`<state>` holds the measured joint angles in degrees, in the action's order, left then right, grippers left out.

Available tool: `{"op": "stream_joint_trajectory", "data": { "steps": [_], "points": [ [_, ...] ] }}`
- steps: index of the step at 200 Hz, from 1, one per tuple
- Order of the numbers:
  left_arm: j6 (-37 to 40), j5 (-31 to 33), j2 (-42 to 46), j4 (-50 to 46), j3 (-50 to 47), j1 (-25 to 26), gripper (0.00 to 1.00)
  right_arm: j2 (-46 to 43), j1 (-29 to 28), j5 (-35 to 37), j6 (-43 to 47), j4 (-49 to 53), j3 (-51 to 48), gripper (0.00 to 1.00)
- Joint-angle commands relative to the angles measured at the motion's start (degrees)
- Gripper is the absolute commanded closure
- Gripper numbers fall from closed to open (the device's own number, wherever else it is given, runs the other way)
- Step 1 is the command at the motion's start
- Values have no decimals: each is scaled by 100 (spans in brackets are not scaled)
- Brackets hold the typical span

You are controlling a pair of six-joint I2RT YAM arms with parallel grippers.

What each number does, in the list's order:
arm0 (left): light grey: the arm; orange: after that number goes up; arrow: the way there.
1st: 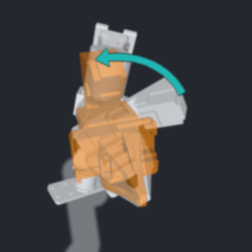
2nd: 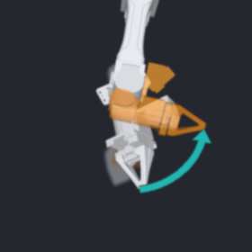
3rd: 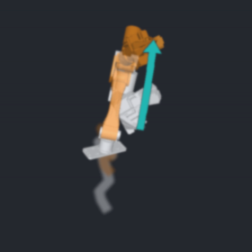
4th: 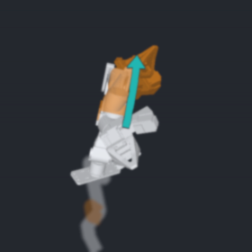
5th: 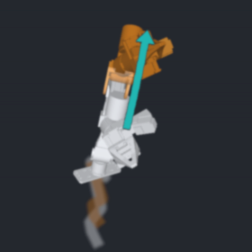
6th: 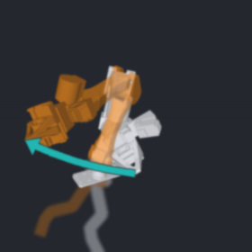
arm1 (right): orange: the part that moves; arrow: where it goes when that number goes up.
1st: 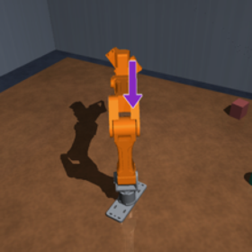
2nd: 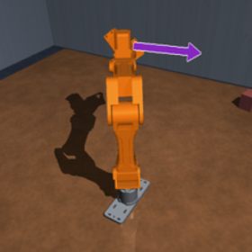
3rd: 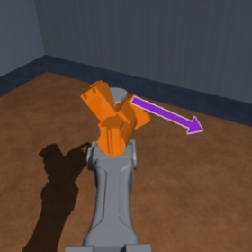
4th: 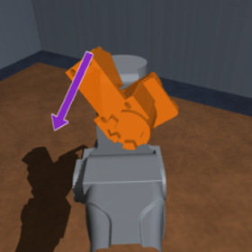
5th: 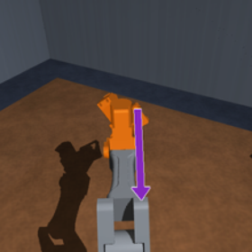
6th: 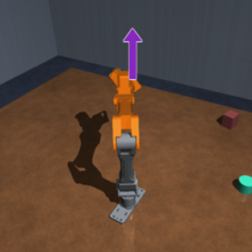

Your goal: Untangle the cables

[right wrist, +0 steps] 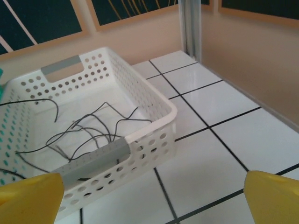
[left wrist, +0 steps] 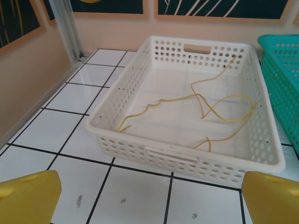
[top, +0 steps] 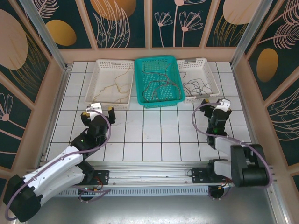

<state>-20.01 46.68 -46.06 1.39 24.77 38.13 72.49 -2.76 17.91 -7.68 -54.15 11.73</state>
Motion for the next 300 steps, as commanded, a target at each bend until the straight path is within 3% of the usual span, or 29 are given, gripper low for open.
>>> {"op": "stream_joint_trajectory", "data": {
  "steps": [1,9,19,31,36,46,60,93,107,137,186,197,209,226,250,259,268,272,282,300],
  "points": [
    [257,228,176,617,-215,-25,1,822,159,-115,365,-1996,-322,1],
    [368,332,202,740,-311,-25,2,1151,222,-180,392,-2583,-399,1],
    [558,541,167,945,-405,-26,1,1034,289,-657,364,-1608,-79,1],
    [830,685,56,1160,-436,-27,2,1573,454,-1334,490,-2137,-31,1],
    [979,653,-1,1245,-431,-25,2,1740,476,-1291,479,-2614,-122,1],
    [1230,648,-155,1365,-404,-36,2,1474,465,-1180,374,-1986,-72,1],
    [1407,708,-442,1660,-428,-145,2,1561,431,-1096,407,-2315,-161,1],
    [1228,471,-1256,2433,-568,-1059,1,1546,416,-1053,404,-2030,-22,1],
    [1047,231,-1499,2533,-467,-1424,2,1551,408,-1048,408,-2046,-24,1],
    [1468,-271,-1902,4454,-967,-1868,2,1558,402,-1020,417,-2055,-21,1],
    [1245,-663,-3123,6060,-1100,-2622,1,1558,398,-1016,417,-2049,-19,1],
    [1205,-867,-3502,5425,-560,-2802,1,1557,395,-1017,415,-2053,-21,1],
    [1450,-1494,-3828,5123,-163,-2988,1,1564,397,-1009,417,-2043,-12,1],
    [1494,-1953,-4006,7070,-997,-3274,1,1562,394,-1009,417,-2030,-4,1],
    [1336,-2548,-3949,6451,-791,-3509,1,1566,386,-994,422,-2025,-4,1],
    [1339,-2690,-3973,6514,-808,-3549,1,1566,353,-960,441,-2004,17,1],
    [1544,-3283,-4119,6924,-1075,-3592,1,1566,360,-978,443,-1971,31,1],
    [1584,-3215,-4247,7494,-1179,-3579,1,1563,364,-974,443,-1984,28,1],
    [1527,-3255,-4104,6983,-1074,-3595,1,1564,362,-978,443,-1985,29,1],
    [1497,-3127,-4125,7295,-1183,-3595,1,1567,357,-982,443,-1982,23,1]
  ]
}}
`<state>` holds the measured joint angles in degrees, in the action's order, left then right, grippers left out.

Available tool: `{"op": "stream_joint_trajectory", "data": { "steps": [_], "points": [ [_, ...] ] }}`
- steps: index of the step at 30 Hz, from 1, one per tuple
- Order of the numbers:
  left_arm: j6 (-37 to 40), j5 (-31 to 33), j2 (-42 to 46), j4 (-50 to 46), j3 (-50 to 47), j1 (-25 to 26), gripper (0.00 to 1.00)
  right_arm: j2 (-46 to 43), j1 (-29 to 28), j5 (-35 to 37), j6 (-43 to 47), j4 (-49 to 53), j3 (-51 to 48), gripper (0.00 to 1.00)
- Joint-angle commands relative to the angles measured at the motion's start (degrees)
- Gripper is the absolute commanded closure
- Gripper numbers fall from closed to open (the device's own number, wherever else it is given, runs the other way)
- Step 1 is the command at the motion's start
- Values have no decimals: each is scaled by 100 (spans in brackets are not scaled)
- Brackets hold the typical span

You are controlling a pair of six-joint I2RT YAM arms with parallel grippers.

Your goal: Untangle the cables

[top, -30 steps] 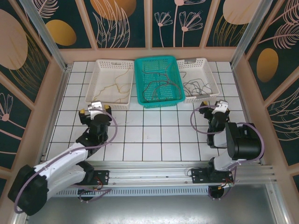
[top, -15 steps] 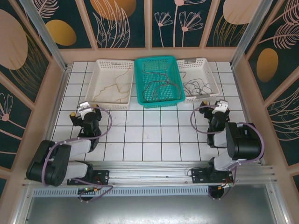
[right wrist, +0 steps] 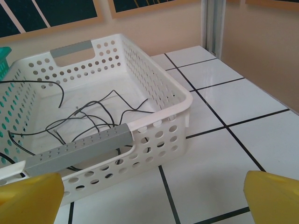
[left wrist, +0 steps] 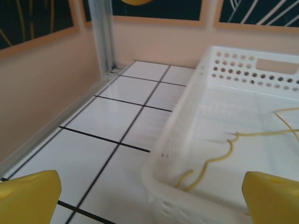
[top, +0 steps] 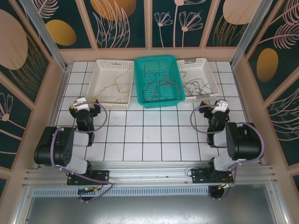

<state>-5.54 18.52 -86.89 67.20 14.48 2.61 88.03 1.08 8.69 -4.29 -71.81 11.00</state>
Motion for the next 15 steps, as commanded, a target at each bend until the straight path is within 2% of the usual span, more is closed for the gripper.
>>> {"op": "stream_joint_trajectory", "data": {
  "steps": [1,2,3,10,13,15],
  "points": [
    [34,-260,-40,728,-163,-43,1,8,-28,-60,104,-218,99,1],
    [-147,101,-25,752,-194,-50,1,11,-25,-60,102,-210,101,1],
    [-128,128,-26,732,-178,-46,1,10,-29,-58,111,-211,100,1],
    [-114,106,-3,799,-226,-45,1,8,-30,-58,113,-207,103,1],
    [-114,105,5,795,-227,-43,1,27,-20,-550,305,-37,202,1],
    [-114,103,1,802,-232,-46,1,27,3,-607,289,-35,201,1]
  ]
}}
